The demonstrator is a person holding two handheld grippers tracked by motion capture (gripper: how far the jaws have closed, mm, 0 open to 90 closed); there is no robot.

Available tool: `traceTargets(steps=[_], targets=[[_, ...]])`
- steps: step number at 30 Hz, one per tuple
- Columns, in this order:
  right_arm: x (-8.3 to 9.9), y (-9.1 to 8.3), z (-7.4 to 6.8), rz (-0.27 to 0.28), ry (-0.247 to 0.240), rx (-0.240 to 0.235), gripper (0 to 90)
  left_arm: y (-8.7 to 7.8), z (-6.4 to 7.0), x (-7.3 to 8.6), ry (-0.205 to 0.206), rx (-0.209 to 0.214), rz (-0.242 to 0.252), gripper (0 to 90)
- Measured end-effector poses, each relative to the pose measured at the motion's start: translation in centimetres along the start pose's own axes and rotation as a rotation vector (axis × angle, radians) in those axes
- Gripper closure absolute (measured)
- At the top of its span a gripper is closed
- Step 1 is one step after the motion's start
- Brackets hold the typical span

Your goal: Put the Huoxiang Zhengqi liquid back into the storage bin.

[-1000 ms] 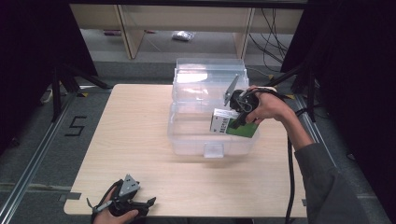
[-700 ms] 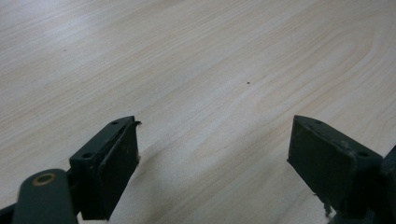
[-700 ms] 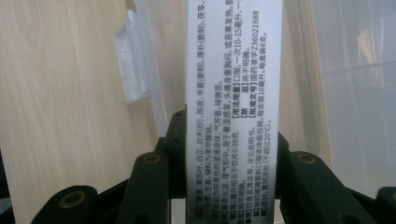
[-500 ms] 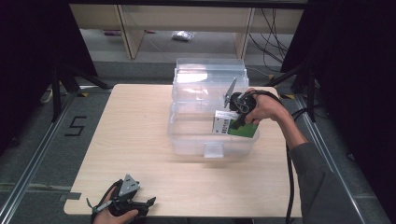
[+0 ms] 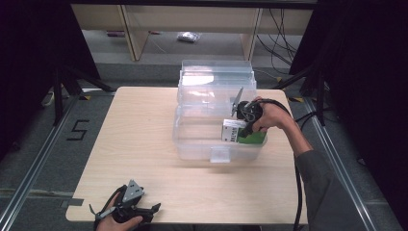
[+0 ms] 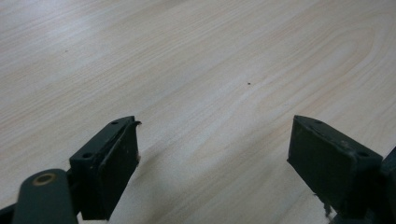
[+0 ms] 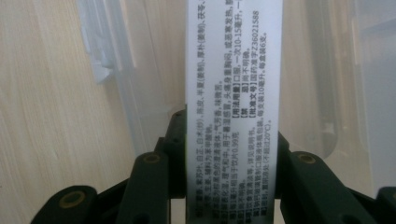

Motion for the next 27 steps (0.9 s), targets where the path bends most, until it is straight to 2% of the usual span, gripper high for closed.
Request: traceTargets(steps=[1, 2, 3, 5, 9, 11, 14, 15, 16, 17, 18, 19, 20, 21, 23, 25, 27], targets=[[0.0, 0.2, 0.2, 0.009, -0.027, -0.004, 64.7, -0.1, 0.0, 0.0, 0.005, 0.009, -0.005, 15.6], [0.1, 0.3, 0.1, 0.0, -0.012, -0.005, 64.6, 0.0, 0.0, -0.1, -0.007, 0.003, 0.004, 15.6], [0.3, 0.3, 0.0, -0.014, 0.028, 0.011, 64.6, 0.0, 0.0, -0.1, -0.006, -0.002, 0.003, 15.6], [0.4, 0.7, 0.1, -0.006, 0.011, -0.006, 64.5, -0.1, 0.0, 0.0, 0.007, 0.008, -0.006, 15.6], [0.6, 1.1, 0.1, -0.02, 0.034, 0.002, 64.4, 0.0, 0.1, 0.0, -0.004, 0.006, 0.0, 15.6], [0.5, 1.4, 0.1, -0.017, 0.009, -0.008, 64.3, -0.1, 0.0, 0.1, 0.006, 0.007, -0.006, 15.6], [0.5, 1.5, 0.2, -0.026, 0.036, 0.0, 64.3, 0.0, -0.1, 0.0, -0.003, -0.002, -0.006, 15.6], [0.4, 1.6, 0.2, -0.025, 0.013, -0.005, 64.2, -0.1, 0.0, 0.0, -0.002, -0.001, -0.005, 15.6], [0.5, 1.7, 0.2, -0.031, 0.017, -0.009, 64.1, -0.2, 0.0, 0.1, 0.009, 0.009, -0.013, 15.6], [0.5, 1.7, 0.2, -0.032, 0.022, -0.007, 64.1, -0.1, 0.0, 0.0, 0.002, 0.005, -0.003, 15.6], [0.5, 1.8, 0.3, -0.029, 0.007, -0.01, 64.0, -0.1, 0.0, 0.0, -0.001, 0.003, 0.002, 15.6], [0.5, 1.8, 0.2, -0.031, 0.032, -0.002, 64.0, -0.1, -0.1, -0.1, -0.001, -0.003, 0.003, 15.6], [0.5, 2.0, 0.3, -0.025, 0.012, -0.006, 63.9, 0.0, -0.1, -0.1, 0.003, -0.005, 0.003, 15.6], [0.6, 2.0, 0.2, -0.026, 0.012, -0.008, 63.7, 0.0, -0.1, 0.0, 0.007, -0.006, 0.0, 15.6], [0.8, 2.3, 0.1, -0.031, 0.034, -0.011, 63.3, -0.1, -0.1, 0.0, 0.003, -0.004, -0.002, 15.6], [0.9, 2.6, 0.2, -0.03, 0.017, -0.02, 62.2, -0.1, 0.0, -0.1, -0.004, 0.002, 0.003, 15.6], [0.9, 2.5, 0.0, -0.017, 0.038, -0.018, 60.0, -0.1, 0.0, 0.0, 0.007, 0.006, -0.007, 15.6]])
Point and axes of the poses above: each handheld gripper's, and its own axes: y roughly forward along the jaws, x roughly out of its underside, z roughly to its right, the point moved 9 cm from there along y, roughly forward along the jaws, and after that the axes turned 9 degrees about y, right-handed, at the moved point
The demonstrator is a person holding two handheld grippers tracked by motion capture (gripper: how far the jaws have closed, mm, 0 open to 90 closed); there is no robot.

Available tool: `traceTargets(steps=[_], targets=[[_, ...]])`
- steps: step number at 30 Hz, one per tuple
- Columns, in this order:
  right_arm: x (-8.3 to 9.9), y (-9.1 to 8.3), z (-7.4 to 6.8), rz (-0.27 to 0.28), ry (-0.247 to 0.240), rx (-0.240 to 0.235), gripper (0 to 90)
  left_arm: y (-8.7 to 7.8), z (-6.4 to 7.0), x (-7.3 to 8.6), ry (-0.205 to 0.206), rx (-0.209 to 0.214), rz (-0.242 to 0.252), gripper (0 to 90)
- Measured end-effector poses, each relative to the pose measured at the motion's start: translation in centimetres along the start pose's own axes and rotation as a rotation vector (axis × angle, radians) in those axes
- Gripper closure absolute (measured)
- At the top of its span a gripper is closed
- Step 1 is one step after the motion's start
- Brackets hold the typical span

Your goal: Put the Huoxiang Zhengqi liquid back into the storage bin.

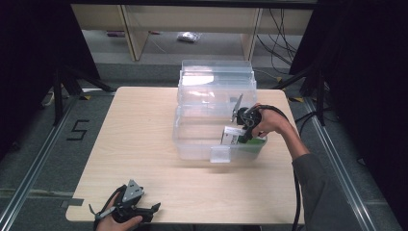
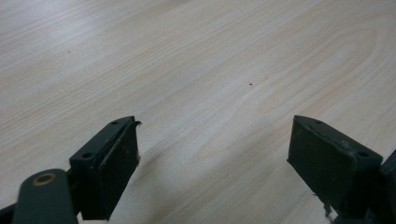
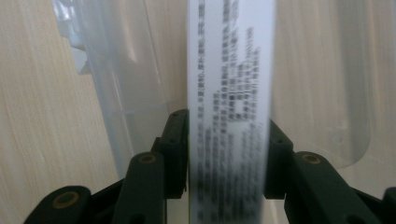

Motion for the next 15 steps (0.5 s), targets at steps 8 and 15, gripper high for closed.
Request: traceTargets(steps=[8, 15], targets=[[-0.2, -1.7, -0.5, 0.099, 0.002, -0.035, 53.8, 0.0, -0.1, -0.1, -0.008, -0.01, 0.009, 15.6], [0.5, -2.9, -0.1, 0.132, 0.032, -0.005, 49.0, 0.0, -0.2, 0.0, 0.003, -0.011, -0.007, 15.6]])
Point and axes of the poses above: each handheld gripper's, and its own axes: y roughly forward along the jaws, x roughly out of its underside, z roughly to its right, the point moved 9 cm from there along y, roughly forward along the jaws, and after that the axes turned 9 degrees about y, right-handed, at the moved point
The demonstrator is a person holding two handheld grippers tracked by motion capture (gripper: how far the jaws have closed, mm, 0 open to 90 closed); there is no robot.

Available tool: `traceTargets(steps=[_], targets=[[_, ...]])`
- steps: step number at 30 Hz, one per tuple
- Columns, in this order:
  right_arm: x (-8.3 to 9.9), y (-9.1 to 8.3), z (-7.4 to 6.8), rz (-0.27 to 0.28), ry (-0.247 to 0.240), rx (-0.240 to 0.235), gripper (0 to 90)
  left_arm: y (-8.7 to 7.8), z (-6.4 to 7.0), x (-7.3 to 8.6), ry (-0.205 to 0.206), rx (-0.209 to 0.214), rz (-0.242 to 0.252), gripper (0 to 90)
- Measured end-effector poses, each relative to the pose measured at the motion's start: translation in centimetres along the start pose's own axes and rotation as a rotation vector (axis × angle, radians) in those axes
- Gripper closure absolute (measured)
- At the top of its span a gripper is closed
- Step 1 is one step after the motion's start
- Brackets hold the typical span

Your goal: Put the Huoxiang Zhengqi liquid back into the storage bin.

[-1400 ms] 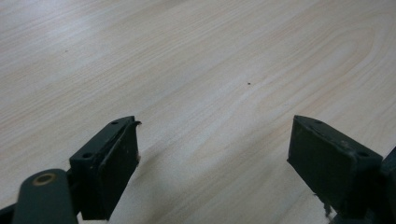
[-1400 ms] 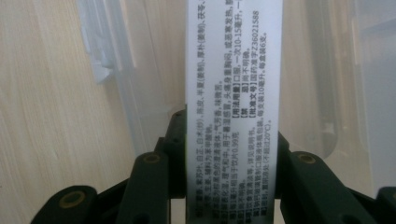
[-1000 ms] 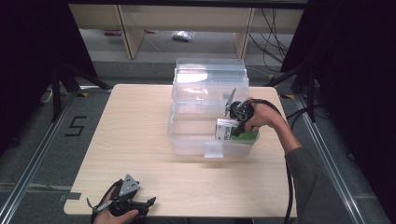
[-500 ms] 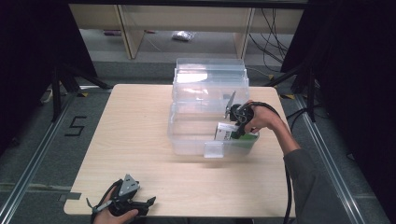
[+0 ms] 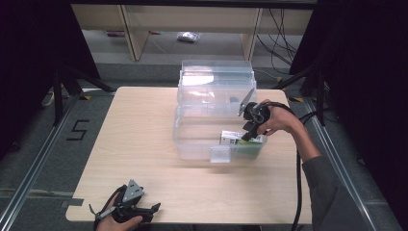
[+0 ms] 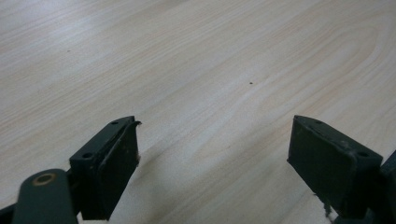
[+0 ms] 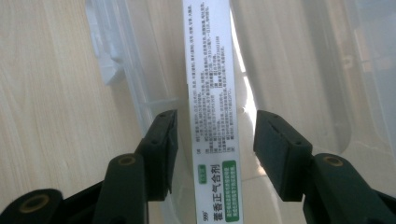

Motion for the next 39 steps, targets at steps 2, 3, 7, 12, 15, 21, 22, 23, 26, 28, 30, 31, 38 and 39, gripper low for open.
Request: traceTargets(steps=[2, 3, 7, 12, 15, 21, 22, 23, 26, 28, 30, 31, 38, 39], targets=[[-0.1, -0.3, -0.3, 0.024, 0.025, -0.005, 46.1, 0.1, 0.1, 0.0, -0.011, -0.001, 0.008, 15.6], [-0.1, -0.5, -0.4, 0.03, 0.029, -0.003, 45.9, 0.0, 0.0, 0.0, -0.01, -0.002, 0.0, 15.6], [-0.3, -1.4, -0.9, 0.06, 0.059, 0.005, 42.9, 0.0, 0.0, 0.0, -0.01, -0.004, 0.001, 15.6], [-0.7, -2.2, -1.0, 0.104, 0.131, 0.041, 37.1, 0.0, 0.0, -0.1, -0.008, -0.003, 0.005, 15.6], [-0.9, -2.5, -1.4, 0.13, 0.154, 0.045, 36.4, -0.1, 0.0, -0.1, -0.009, 0.003, 0.01, 15.6], [-0.7, -2.4, -1.9, 0.175, 0.226, 0.048, 32.5, -0.1, 0.0, -0.1, -0.007, 0.004, 0.01, 15.6], [-0.7, -2.5, -1.9, 0.191, 0.248, 0.048, 31.8, -0.1, 0.0, -0.1, -0.009, 0.003, 0.01, 15.6], [-0.7, -2.6, -2.1, 0.206, 0.273, 0.044, 31.2, -0.1, 0.0, -0.1, -0.007, 0.003, 0.01, 15.6], [-0.5, -2.7, -2.1, 0.235, 0.285, 0.06, 29.8, 0.0, -0.1, 0.0, -0.011, -0.007, 0.002, 15.6], [-0.2, -2.7, -2.0, 0.242, 0.305, 0.066, 29.2, 0.1, 0.0, 0.0, -0.006, -0.006, 0.005, 15.6], [0.0, -2.8, -1.9, 0.251, 0.329, 0.077, 27.9, 0.1, 0.2, -0.2, -0.029, 0.003, 0.019, 15.6], [0.1, -2.9, -1.8, 0.257, 0.331, 0.079, 27.9, 0.0, 0.1, -0.1, -0.013, 0.004, 0.007, 15.6], [0.3, -3.6, -2.4, 0.342, 0.364, 0.086, 27.4, 0.1, 0.2, -0.3, -0.034, 0.002, 0.03, 15.6], [0.3, -3.7, -2.6, 0.342, 0.374, 0.082, 27.3, -0.1, 0.0, 0.0, 0.002, 0.006, -0.007, 15.6]])
Point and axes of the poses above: each handheld gripper's, and its own axes: y roughly forward along the jaws, x roughly out of its underside, z roughly to its right, the point moved 9 cm from there along y, roughly forward along the jaws, and after that the axes turned 9 degrees about y, right-handed, at the moved point
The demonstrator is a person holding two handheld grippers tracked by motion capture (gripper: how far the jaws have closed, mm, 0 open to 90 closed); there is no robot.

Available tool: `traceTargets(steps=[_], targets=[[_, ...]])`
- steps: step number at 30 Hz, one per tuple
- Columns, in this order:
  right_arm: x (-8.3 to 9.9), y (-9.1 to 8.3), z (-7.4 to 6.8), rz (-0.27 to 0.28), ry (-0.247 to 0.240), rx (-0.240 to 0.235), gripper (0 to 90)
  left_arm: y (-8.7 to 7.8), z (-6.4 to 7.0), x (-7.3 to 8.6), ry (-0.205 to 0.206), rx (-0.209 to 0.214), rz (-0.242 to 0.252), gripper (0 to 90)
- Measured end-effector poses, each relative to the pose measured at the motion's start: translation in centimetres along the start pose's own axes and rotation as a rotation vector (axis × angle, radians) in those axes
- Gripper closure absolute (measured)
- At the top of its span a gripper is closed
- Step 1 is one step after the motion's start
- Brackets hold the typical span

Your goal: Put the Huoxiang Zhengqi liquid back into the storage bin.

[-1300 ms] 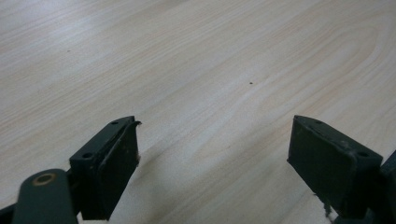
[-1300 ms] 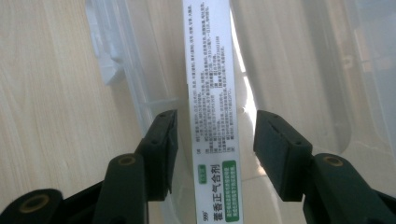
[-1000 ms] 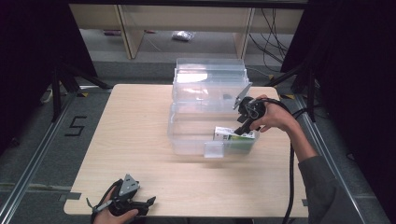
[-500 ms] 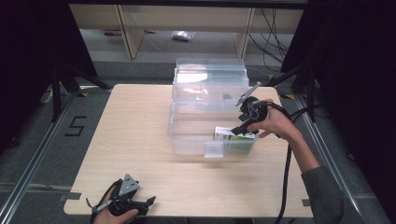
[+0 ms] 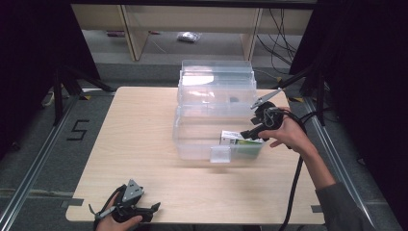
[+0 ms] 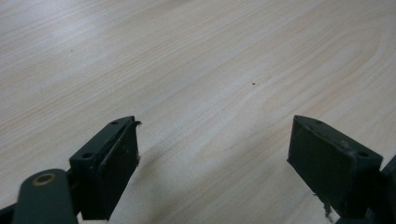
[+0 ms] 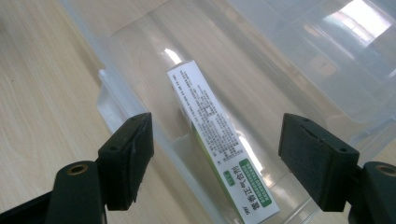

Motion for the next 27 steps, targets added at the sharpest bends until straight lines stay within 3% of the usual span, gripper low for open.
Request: traceTargets(steps=[1, 5, 11, 12, 13, 15, 17, 18, 20, 21, 22, 26, 27], targets=[[0.0, 0.0, -0.1, 0.018, 0.002, -0.001, 27.1, 0.1, 0.2, -0.2, -0.023, -0.002, 0.021, 15.6], [0.1, -0.5, -0.6, 0.042, 0.024, -0.003, 26.6, 0.2, 0.1, -0.2, -0.027, -0.005, 0.029, 15.6], [0.7, -0.7, -0.9, 0.04, 0.038, -0.004, 26.6, 0.2, 0.0, -0.2, -0.025, -0.013, 0.027, 15.6], [0.9, -0.8, -1.1, 0.031, 0.064, 0.001, 26.5, 0.2, 0.0, -0.2, -0.025, -0.012, 0.028, 15.6], [0.8, -0.7, -1.0, 0.056, 0.02, -0.006, 26.4, 0.2, 0.0, -0.2, -0.025, -0.01, 0.029, 15.6], [1.3, -0.8, -1.5, 0.032, 0.065, 0.0, 26.4, 0.1, 0.0, -0.2, -0.029, -0.013, 0.031, 15.6], [1.8, -0.7, -1.6, 0.037, 0.056, 0.003, 26.2, 0.1, 0.1, -0.2, -0.022, -0.008, 0.031, 15.6], [2.0, -0.6, -1.7, 0.036, 0.078, 0.01, 26.2, 0.1, 0.1, -0.2, -0.019, -0.006, 0.027, 15.6], [2.4, -0.7, -1.9, 0.031, 0.051, -0.005, 26.3, 0.1, 0.1, -0.2, -0.023, -0.007, 0.029, 15.6], [2.5, -0.5, -1.8, 0.056, 0.054, 0.001, 26.3, 0.1, 0.1, -0.2, -0.024, -0.007, 0.03, 15.6], [2.9, -0.7, -2.0, 0.032, 0.115, 0.011, 26.2, 0.1, 0.1, -0.3, -0.025, -0.006, 0.031, 15.6], [3.4, -0.5, -1.7, 0.068, 0.056, 0.006, 25.5, 0.2, -0.1, -0.2, -0.024, -0.016, 0.025, 15.6], [3.5, -0.4, -1.9, 0.081, 0.074, 0.001, 25.0, 0.2, -0.1, -0.2, -0.025, -0.015, 0.026, 15.6]])
Point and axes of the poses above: each handheld gripper's, and its own axes: y roughly forward along the jaws, x roughly out of its underside, z roughly to its right, the point moved 9 cm from there along y, roughly forward along the jaws, and after that the axes turned 9 degrees about y, right-handed, at the moved point
